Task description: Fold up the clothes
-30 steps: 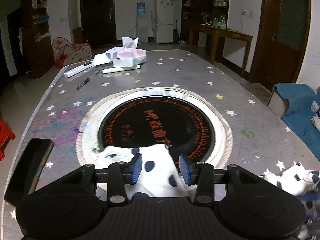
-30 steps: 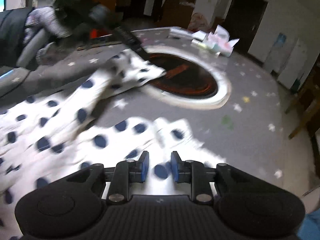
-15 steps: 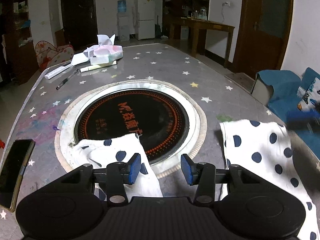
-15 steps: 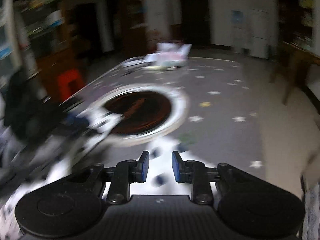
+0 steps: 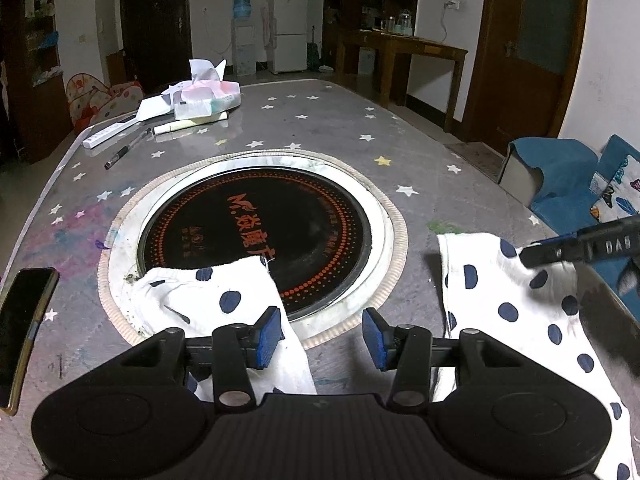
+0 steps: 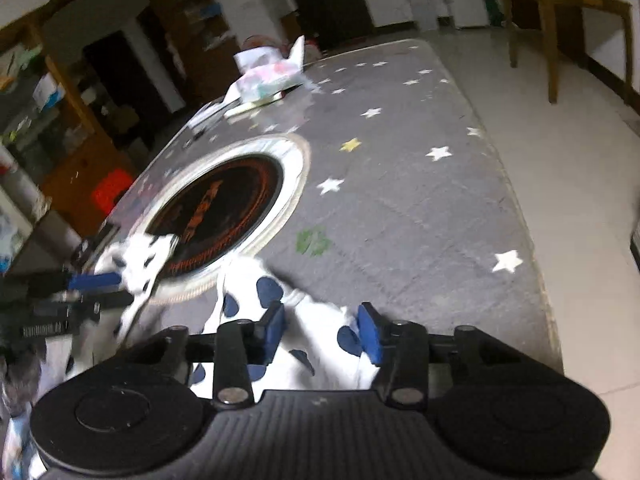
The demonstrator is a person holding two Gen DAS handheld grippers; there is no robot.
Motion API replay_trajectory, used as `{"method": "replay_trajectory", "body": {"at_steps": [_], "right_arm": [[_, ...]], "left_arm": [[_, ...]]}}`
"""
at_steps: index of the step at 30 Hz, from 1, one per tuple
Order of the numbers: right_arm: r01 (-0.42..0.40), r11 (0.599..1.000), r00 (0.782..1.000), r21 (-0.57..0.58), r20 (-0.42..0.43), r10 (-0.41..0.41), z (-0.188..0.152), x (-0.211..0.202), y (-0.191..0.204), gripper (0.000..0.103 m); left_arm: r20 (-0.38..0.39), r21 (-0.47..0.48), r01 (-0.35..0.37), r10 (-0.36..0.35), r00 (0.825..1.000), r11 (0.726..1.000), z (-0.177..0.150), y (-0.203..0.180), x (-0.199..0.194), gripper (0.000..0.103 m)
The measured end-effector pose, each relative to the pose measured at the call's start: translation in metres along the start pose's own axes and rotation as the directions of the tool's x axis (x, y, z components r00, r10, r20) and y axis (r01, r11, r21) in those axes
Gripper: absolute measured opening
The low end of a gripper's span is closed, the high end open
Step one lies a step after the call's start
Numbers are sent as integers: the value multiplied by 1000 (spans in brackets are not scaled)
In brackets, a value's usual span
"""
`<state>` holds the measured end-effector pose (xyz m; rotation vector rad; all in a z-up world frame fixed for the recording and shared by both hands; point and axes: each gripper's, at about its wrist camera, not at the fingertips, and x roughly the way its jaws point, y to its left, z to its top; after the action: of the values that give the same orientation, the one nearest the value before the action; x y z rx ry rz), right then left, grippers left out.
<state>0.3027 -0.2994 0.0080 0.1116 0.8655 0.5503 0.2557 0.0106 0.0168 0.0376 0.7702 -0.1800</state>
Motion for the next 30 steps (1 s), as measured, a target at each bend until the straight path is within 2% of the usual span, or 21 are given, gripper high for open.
{"method": "replay_trajectory", "body": {"at_steps": [1,4,7,8,11,14,17,19,22,27,29,30], "right_arm": [[4,999,1000,-44,16,-3,-2,-4,9,8],[-3,977,998,-211,54,15,-15,-18,42,7],[-1,912,998,-409,53,25,-37,-29,84,7],[-3,878,999,-479,38,24,-49,-30,99,7],[-51,828,999,-558,-24,45,-71,-31,122,10],[-110,833,994,-542,-64,89,-78,-36,128,10],[-118,864,993,-490,-39,114,-70,-46,124,13],[-104,893,993,-438,3,118,-60,-50,116,20],[-55,938,998,-342,23,67,-42,-45,96,35],[-81,957,995,-277,-71,63,-36,-16,83,35],[-102,957,991,-270,-107,76,-37,-8,83,33],[-93,953,991,-290,-120,60,-39,-5,85,28]], "left_arm": [[1,-1,1,-1,1000,1000,0,0,-1,49],[9,-4,6,-6,1000,1000,1,-1,-4,49],[18,-11,19,-19,1000,1000,2,-3,-7,49],[20,-13,25,-25,1000,1000,3,-4,-8,49],[24,-7,42,-42,999,999,3,-11,-9,51],[24,2,59,-59,998,998,3,-19,-8,52],[16,17,72,-73,997,997,2,-24,-5,52],[6,25,73,-73,997,997,0,-27,-1,52],[-12,31,71,-71,997,997,-4,-29,3,52],[-5,43,59,-59,998,997,-7,-24,-2,52],[2,48,40,-40,999,998,-7,-18,-4,52],[3,45,28,-28,1000,999,-7,-13,-5,52]]}}
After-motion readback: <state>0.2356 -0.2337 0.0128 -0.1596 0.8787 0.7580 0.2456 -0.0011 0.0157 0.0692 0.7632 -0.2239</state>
